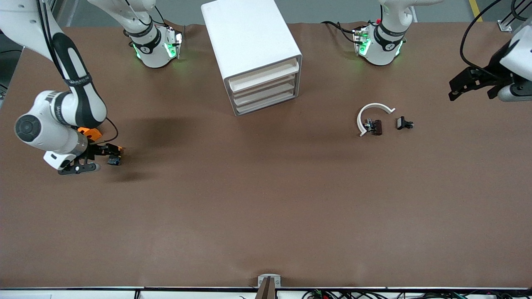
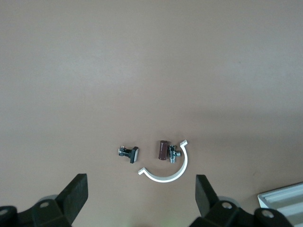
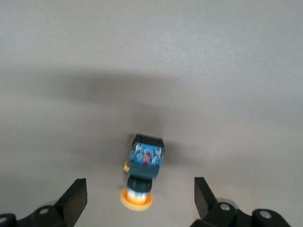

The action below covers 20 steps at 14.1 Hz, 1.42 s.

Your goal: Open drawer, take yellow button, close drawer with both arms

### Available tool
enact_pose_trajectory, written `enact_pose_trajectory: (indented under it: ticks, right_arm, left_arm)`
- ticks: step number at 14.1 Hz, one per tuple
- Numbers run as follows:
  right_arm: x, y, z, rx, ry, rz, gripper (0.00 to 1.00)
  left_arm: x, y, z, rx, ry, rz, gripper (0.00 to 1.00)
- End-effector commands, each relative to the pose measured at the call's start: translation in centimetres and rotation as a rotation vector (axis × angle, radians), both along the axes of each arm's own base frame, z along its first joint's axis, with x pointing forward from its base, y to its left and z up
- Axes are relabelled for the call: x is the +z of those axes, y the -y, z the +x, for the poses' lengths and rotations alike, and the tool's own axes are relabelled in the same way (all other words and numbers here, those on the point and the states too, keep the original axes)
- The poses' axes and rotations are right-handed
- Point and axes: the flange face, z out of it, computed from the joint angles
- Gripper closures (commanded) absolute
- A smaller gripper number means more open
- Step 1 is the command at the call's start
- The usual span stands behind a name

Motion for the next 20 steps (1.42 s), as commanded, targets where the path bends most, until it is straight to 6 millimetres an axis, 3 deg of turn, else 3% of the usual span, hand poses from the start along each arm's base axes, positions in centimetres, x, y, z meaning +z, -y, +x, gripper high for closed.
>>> enact_pose_trajectory:
  ticks: [1,9,16,20]
  right_arm:
    - [6.1,-2.3,0.0,-0.056,0.001,-0.032,0.0]
    - [16.6,-5.9,0.1,-0.058,0.018,-0.04,0.0]
    - [31.1,-9.4,0.3,-0.094,-0.006,-0.056,0.0]
    - [36.2,-10.0,-0.2,-0.124,0.036,-0.057,0.0]
  left_arm:
    - [0.3,-0.3,-1.6,-0.011,0.002,-0.011,0.0]
    - [-0.3,-0.9,-1.1,-0.001,-0.012,-0.015,0.0]
    - [-0.6,-0.6,-0.7,0.013,-0.017,-0.015,0.0]
    - [-0.5,-0.8,-0.6,0.016,-0.016,-0.009,0.0]
